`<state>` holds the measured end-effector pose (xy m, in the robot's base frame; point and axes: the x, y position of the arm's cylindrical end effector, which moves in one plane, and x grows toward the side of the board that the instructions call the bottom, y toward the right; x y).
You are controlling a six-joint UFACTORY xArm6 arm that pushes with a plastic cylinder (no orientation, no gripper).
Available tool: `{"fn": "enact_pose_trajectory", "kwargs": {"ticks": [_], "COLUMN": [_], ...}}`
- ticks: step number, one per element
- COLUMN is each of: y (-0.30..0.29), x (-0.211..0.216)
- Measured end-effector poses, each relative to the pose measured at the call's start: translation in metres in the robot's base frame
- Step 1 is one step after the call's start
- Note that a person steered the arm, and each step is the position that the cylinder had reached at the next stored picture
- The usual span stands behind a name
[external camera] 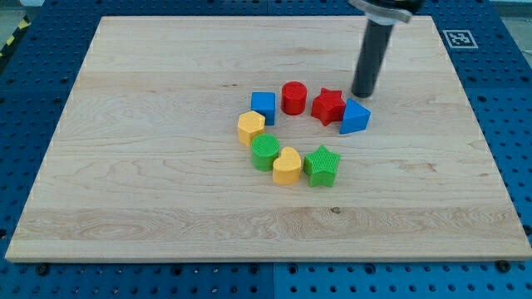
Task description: Move the yellow heart down a bit
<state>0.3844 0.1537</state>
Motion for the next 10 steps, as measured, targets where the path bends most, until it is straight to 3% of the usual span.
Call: {"fn": "enact_pose_trajectory", "kwargs": {"ticks": [2, 6, 10], "y": [0.013, -0.081, -0.120], "x": [0.089, 0.089, 0.107]}}
